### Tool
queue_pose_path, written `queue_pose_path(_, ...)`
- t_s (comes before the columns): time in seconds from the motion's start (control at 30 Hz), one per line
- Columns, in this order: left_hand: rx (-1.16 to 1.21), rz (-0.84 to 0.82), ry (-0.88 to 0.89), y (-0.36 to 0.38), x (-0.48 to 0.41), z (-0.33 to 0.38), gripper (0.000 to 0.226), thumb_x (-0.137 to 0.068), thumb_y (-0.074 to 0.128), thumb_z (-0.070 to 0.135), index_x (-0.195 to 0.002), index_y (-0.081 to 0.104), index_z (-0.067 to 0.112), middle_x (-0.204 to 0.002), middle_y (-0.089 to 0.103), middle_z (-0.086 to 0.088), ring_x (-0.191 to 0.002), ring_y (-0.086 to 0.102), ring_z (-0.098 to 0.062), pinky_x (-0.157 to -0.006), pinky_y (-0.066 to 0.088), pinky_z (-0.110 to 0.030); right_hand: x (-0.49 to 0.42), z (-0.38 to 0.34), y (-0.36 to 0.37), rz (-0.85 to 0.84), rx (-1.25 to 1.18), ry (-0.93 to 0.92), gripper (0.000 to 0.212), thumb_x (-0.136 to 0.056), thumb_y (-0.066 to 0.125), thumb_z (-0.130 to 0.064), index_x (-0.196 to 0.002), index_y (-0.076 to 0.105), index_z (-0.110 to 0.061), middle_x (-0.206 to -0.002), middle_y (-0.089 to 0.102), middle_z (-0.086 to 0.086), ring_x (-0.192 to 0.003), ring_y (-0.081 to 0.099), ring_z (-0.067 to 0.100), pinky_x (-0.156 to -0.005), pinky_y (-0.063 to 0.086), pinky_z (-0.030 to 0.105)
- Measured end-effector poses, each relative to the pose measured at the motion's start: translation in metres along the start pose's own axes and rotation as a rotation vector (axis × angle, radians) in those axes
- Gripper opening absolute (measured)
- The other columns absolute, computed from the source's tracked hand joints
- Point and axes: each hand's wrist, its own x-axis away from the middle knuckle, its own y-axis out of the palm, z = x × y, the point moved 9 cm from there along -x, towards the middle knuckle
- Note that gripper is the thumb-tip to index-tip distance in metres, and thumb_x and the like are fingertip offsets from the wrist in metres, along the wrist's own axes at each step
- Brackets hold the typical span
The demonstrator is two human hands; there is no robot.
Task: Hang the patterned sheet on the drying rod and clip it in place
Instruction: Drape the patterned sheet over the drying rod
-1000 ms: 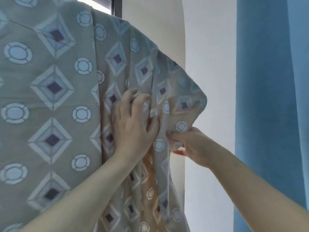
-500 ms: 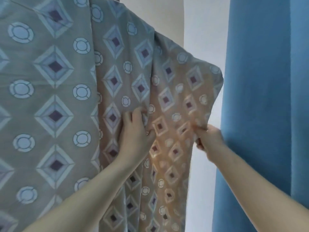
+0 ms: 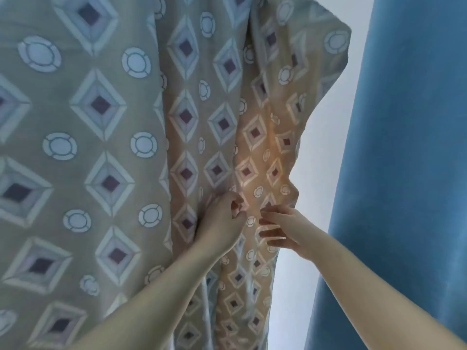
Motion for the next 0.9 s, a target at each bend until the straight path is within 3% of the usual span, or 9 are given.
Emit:
queue_pose_path(0.2,0.067,-0.126,-0.151,0.027,0.029,-0.044,0.015,-0.090,0.052,0.018,-0.104,0.056,0.021,-0.097,0.061,0.007,-0.091,0.057,-0.013,-0.080,0.046,-0.026,0.002,0.044,0.010,0.047,-0.065,0.093,0.007,-0.091,0.058,-0.019,-0.097,0.059,-0.017,-0.095,0.063,0.008,-0.075,0.063,0.022,-0.077,0.051,0.036)
queue_pose_path(0.3,0.080,-0.171,-0.244,0.038,0.041,-0.065,0.016,-0.090,0.052,0.018,-0.104,0.060,0.020,-0.092,0.062,0.005,-0.091,0.060,-0.017,-0.083,0.048,-0.028,0.009,0.063,0.013,0.061,-0.083,0.140,0.006,-0.090,0.058,-0.019,-0.095,0.059,-0.015,-0.090,0.063,0.007,-0.071,0.061,0.021,-0.072,0.052,0.033)
queue_pose_path(0.43,0.119,-0.214,-0.326,0.056,0.054,-0.083,0.013,-0.088,0.051,0.015,-0.094,0.056,0.025,-0.082,0.059,0.008,-0.083,0.059,-0.017,-0.074,0.047,-0.025,0.013,0.090,0.014,0.063,-0.087,0.196,0.011,-0.090,0.059,-0.019,-0.100,0.059,-0.015,-0.087,0.062,0.006,-0.075,0.062,0.024,-0.068,0.050,0.031)
queue_pose_path(0.6,0.283,-0.206,-0.415,0.089,0.047,-0.092,0.024,-0.089,0.046,0.008,-0.082,0.055,0.028,-0.102,0.063,-0.004,-0.079,0.060,-0.017,-0.064,0.042,-0.024,-0.004,0.104,0.001,0.066,-0.066,0.218,0.007,-0.091,0.057,-0.019,-0.097,0.058,-0.015,-0.085,0.060,0.005,-0.068,0.062,0.019,-0.067,0.049,0.030)
queue_pose_path(0.8,0.365,-0.185,-0.473,0.131,0.024,-0.095,0.019,-0.091,0.047,0.009,-0.103,0.056,0.021,-0.091,0.063,0.001,-0.072,0.060,-0.011,-0.056,0.039,-0.018,-0.045,0.119,-0.026,0.016,-0.028,0.226,0.007,-0.092,0.053,-0.018,-0.095,0.059,-0.016,-0.089,0.060,0.006,-0.071,0.059,0.020,-0.070,0.051,0.031)
queue_pose_path(0.9,0.335,-0.204,-0.431,0.158,0.002,-0.086,0.016,-0.092,0.049,0.018,-0.105,0.055,0.026,-0.094,0.064,0.004,-0.078,0.063,-0.011,-0.064,0.047,-0.023,-0.074,0.124,-0.039,-0.022,-0.008,0.221,0.011,-0.093,0.051,-0.019,-0.096,0.061,-0.016,-0.094,0.063,0.008,-0.077,0.062,0.021,-0.071,0.052,0.031)
